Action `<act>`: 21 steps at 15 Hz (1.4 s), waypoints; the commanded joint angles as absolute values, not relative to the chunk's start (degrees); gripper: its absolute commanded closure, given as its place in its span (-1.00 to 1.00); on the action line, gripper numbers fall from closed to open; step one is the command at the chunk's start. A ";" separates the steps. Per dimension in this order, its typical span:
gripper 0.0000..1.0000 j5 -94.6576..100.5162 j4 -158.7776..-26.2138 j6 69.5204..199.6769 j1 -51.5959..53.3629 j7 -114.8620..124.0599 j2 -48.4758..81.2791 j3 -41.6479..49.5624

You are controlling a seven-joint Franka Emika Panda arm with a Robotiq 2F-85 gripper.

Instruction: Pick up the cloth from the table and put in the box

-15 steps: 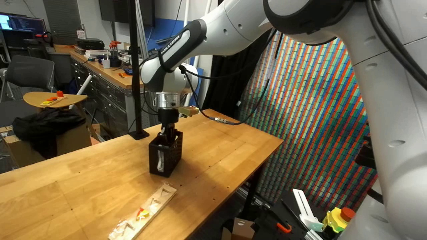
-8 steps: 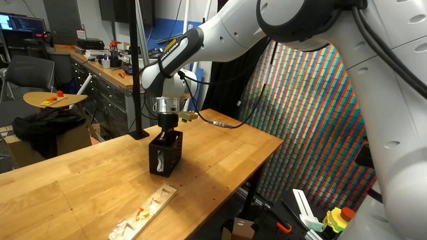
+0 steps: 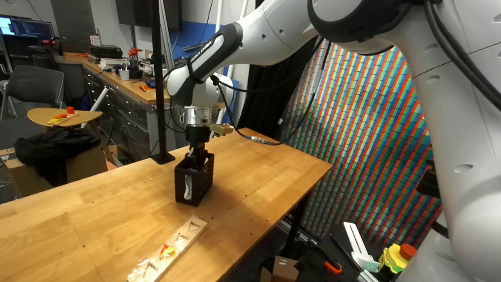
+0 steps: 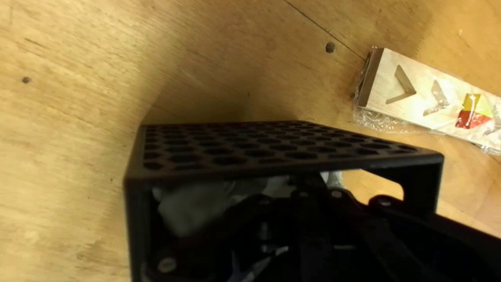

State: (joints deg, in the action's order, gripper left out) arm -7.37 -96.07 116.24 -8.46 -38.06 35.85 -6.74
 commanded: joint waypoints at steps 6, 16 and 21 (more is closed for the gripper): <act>1.00 -5.50 -103.02 116.94 -7.58 -37.66 21.27 -5.35; 0.41 0.93 -112.19 117.42 -4.18 -39.16 5.57 -4.87; 0.40 -0.27 -110.66 116.25 -3.52 -38.95 7.08 -4.40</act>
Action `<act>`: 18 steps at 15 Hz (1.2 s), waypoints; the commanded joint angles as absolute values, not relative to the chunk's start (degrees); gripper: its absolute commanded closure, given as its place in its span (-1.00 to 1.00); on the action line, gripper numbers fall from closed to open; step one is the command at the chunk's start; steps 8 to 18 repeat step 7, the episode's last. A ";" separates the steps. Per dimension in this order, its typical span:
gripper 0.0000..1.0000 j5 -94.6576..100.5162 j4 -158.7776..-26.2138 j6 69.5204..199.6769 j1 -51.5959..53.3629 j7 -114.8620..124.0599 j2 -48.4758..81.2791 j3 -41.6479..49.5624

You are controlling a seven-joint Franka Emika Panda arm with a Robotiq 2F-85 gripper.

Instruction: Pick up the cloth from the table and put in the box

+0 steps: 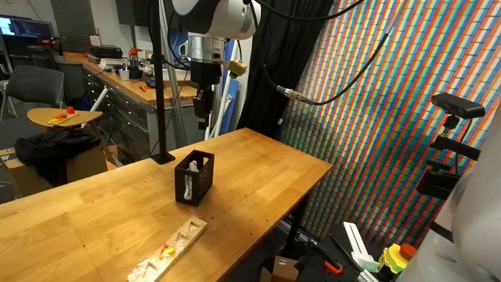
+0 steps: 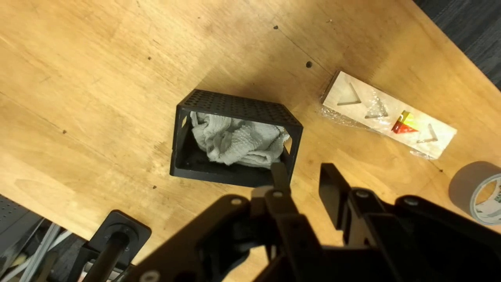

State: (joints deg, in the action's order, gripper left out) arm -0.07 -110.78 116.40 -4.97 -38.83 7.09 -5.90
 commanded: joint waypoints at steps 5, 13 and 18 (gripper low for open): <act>0.41 -0.25 -111.03 116.27 -3.57 -38.95 7.09 -4.21; 0.41 -0.25 -111.05 116.28 -3.57 -38.95 7.09 -4.21; 0.41 -0.25 -111.05 116.28 -3.57 -38.95 7.09 -4.21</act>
